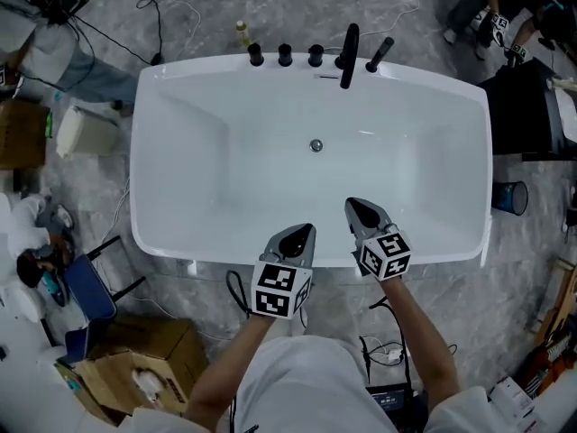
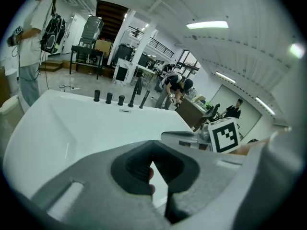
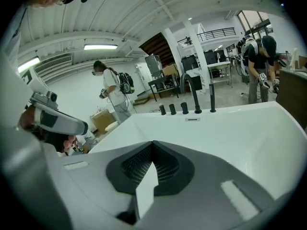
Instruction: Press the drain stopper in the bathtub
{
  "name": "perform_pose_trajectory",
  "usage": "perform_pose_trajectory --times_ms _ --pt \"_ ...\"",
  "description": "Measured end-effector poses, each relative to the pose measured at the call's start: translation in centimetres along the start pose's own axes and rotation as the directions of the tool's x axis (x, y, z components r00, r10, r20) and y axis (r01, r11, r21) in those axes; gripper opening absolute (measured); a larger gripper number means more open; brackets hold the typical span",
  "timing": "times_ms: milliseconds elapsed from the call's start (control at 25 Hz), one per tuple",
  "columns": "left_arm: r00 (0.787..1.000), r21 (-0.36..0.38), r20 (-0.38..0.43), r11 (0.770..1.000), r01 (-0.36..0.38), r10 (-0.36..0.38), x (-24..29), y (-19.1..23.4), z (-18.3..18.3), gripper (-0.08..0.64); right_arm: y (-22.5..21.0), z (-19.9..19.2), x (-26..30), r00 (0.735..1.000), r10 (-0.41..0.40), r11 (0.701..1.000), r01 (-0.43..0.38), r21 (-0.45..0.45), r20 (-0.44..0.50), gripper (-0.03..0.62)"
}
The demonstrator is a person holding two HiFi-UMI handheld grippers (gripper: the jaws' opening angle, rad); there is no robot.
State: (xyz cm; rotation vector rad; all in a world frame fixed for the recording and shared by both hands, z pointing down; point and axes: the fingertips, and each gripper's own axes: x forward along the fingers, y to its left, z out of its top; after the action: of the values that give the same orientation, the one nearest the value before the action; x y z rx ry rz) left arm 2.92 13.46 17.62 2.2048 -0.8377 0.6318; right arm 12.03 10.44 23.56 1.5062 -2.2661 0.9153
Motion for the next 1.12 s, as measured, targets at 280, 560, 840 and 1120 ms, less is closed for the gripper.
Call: perform_pose_trajectory --times_ms 280,560,840,1120 --pt "0.999 0.054 0.042 0.998 0.018 -0.021 -5.1 -3.0 3.0 -0.002 5.5 5.2 -5.0 0.996 0.045 0.999 -0.045 -0.005 0.080 -0.005" --pt "0.994 0.066 0.108 0.998 0.016 -0.023 -10.5 -4.6 5.6 -0.002 9.8 10.0 -10.1 0.987 0.052 0.999 -0.053 0.003 0.150 -0.006" --pt "0.984 0.026 0.178 1.000 0.008 -0.013 -15.1 -6.4 6.7 -0.002 13.3 12.2 -15.3 0.981 0.067 0.991 -0.087 0.099 0.183 -0.006" --pt "0.974 0.005 0.225 1.000 0.005 -0.006 -18.9 -7.7 7.2 -0.002 17.2 13.9 -18.5 0.971 0.090 0.985 -0.119 0.124 0.223 -0.006"
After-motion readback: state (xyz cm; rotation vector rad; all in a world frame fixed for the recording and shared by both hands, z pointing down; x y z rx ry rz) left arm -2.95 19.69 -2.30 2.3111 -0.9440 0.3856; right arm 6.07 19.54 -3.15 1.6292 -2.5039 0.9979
